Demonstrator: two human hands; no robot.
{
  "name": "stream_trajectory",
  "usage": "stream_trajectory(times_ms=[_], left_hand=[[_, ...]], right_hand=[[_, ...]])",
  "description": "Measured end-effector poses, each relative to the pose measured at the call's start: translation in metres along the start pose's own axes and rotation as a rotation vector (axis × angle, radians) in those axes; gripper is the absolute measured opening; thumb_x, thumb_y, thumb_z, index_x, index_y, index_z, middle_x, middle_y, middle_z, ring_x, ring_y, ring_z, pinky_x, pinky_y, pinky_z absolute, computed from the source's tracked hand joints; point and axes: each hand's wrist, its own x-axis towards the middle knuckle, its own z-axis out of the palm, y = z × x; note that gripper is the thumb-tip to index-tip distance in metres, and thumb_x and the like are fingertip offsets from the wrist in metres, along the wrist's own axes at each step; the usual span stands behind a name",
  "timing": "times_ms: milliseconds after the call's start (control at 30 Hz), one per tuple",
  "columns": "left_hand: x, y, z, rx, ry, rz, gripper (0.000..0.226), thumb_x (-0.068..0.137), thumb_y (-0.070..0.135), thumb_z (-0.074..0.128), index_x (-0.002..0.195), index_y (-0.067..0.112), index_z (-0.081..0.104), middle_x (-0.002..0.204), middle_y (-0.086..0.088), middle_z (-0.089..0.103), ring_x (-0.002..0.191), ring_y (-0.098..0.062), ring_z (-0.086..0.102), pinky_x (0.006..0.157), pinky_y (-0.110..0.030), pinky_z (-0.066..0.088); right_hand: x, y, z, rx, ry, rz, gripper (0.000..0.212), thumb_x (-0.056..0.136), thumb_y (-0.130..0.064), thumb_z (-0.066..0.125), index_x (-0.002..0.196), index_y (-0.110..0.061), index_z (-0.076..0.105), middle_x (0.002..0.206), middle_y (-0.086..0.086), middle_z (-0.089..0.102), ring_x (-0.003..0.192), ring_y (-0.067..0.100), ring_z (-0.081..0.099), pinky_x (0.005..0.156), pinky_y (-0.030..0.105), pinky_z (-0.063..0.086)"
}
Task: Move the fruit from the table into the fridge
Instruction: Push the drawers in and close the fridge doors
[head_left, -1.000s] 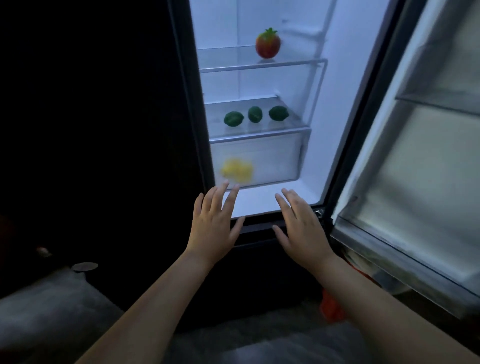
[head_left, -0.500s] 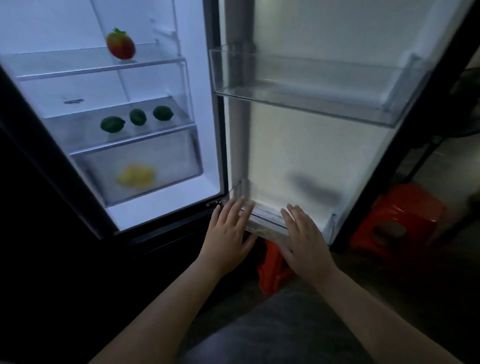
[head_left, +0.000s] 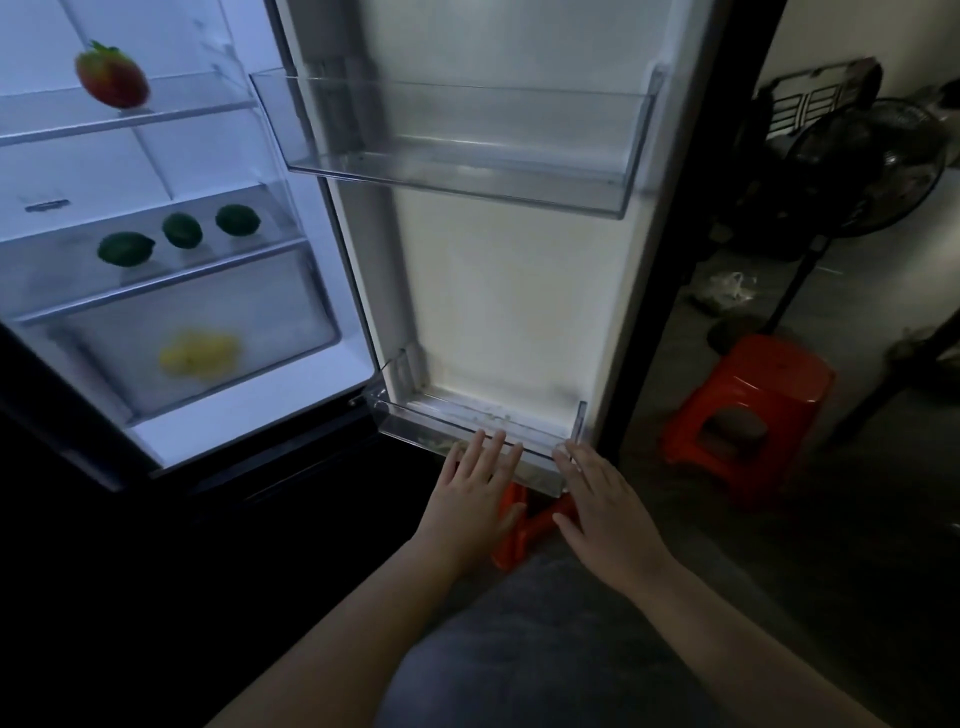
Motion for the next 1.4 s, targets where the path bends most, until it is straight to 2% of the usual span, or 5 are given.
stream_trajectory(times_ms=[367, 700, 1033, 1233, 1400], left_hand=[[-0.009, 0.003, 0.008, -0.066, 0.021, -0.053, 0.074, 0.095, 0.041, 0.042, 0.150, 0.029, -0.007, 0.158, 0.000, -0.013, 0.143, -0.020, -0.019, 0.115, -0.039, -0.007], [-0.045, -0.021, 0.010, -0.082, 0.045, -0.043, 0.075, 0.094, 0.040, 0.044, 0.150, 0.029, -0.006, 0.158, 0.004, -0.014, 0.143, -0.018, -0.018, 0.114, -0.034, -0.009], [-0.098, -0.079, 0.011, -0.111, 0.066, 0.012, 0.075, 0.092, 0.030, 0.049, 0.151, 0.026, 0.002, 0.156, 0.006, -0.014, 0.139, -0.013, -0.020, 0.114, -0.033, -0.010], [-0.128, -0.128, 0.008, -0.120, 0.043, 0.030, 0.075, 0.091, 0.029, 0.051, 0.150, 0.026, 0.005, 0.157, 0.009, -0.012, 0.144, -0.014, -0.014, 0.116, -0.035, -0.004], [-0.150, -0.164, 0.005, -0.097, 0.011, 0.030, 0.077, 0.092, 0.033, 0.051, 0.151, 0.025, 0.003, 0.158, 0.007, -0.011, 0.145, -0.017, -0.012, 0.117, -0.037, 0.001]], right_hand=[[-0.009, -0.006, 0.006, 0.058, 0.024, 0.004, 0.082, 0.083, -0.025, 0.066, 0.149, -0.023, 0.018, 0.155, 0.001, 0.021, 0.144, 0.019, 0.016, 0.112, 0.040, 0.023], [-0.027, -0.046, 0.017, 0.008, 0.020, -0.035, 0.088, 0.079, -0.023, 0.071, 0.150, -0.019, 0.018, 0.153, 0.005, 0.026, 0.142, 0.023, 0.019, 0.111, 0.040, 0.024], [-0.044, -0.135, 0.035, -0.030, 0.054, -0.005, 0.083, 0.078, -0.025, 0.069, 0.148, -0.016, 0.026, 0.151, 0.005, 0.029, 0.141, 0.025, 0.024, 0.112, 0.038, 0.023], [-0.046, -0.205, 0.049, -0.047, 0.015, 0.057, 0.080, 0.085, -0.028, 0.061, 0.151, -0.019, 0.016, 0.153, 0.003, 0.026, 0.142, 0.025, 0.021, 0.113, 0.041, 0.026], [-0.040, -0.262, 0.052, -0.062, 0.067, 0.070, 0.081, 0.075, -0.024, 0.069, 0.146, -0.014, 0.031, 0.146, 0.007, 0.038, 0.134, 0.027, 0.031, 0.110, 0.043, 0.031]])
